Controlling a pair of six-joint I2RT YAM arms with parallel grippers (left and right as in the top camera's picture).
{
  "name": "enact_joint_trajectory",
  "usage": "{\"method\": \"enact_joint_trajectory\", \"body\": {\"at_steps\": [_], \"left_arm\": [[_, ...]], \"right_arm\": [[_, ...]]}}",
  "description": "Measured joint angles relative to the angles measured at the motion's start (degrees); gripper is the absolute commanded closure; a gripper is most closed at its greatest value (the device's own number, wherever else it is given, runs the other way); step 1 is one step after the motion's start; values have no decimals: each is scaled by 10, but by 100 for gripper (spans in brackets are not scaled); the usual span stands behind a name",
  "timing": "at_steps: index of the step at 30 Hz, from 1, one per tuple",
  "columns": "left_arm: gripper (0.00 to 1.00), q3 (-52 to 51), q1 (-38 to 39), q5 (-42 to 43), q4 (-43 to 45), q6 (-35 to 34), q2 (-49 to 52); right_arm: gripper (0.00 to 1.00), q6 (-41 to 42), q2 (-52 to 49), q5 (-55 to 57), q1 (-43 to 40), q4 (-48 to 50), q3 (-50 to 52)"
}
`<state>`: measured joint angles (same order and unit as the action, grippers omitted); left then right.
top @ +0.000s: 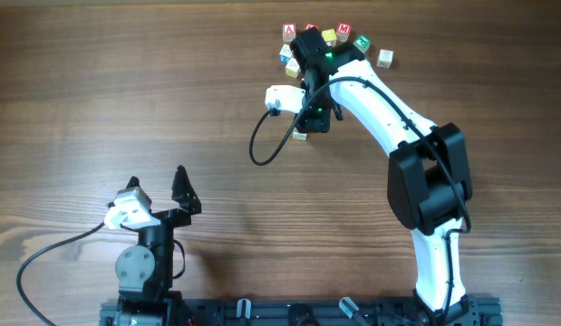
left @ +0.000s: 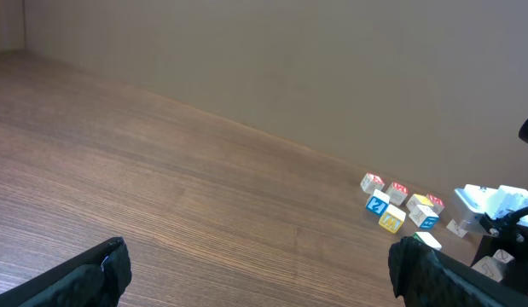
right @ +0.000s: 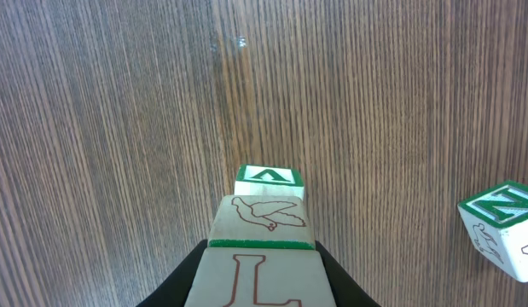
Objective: Form a tower
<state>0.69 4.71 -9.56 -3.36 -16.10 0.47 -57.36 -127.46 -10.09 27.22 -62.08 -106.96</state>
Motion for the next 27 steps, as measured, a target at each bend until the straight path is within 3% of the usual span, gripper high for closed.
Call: {"method": "enact_joint_trajectory", "body": {"at_steps": [27], "left_arm": [[0, 0, 0, 0, 0, 0, 0]], "right_arm": [[76, 26, -9, 0, 0, 4, 0]]}}
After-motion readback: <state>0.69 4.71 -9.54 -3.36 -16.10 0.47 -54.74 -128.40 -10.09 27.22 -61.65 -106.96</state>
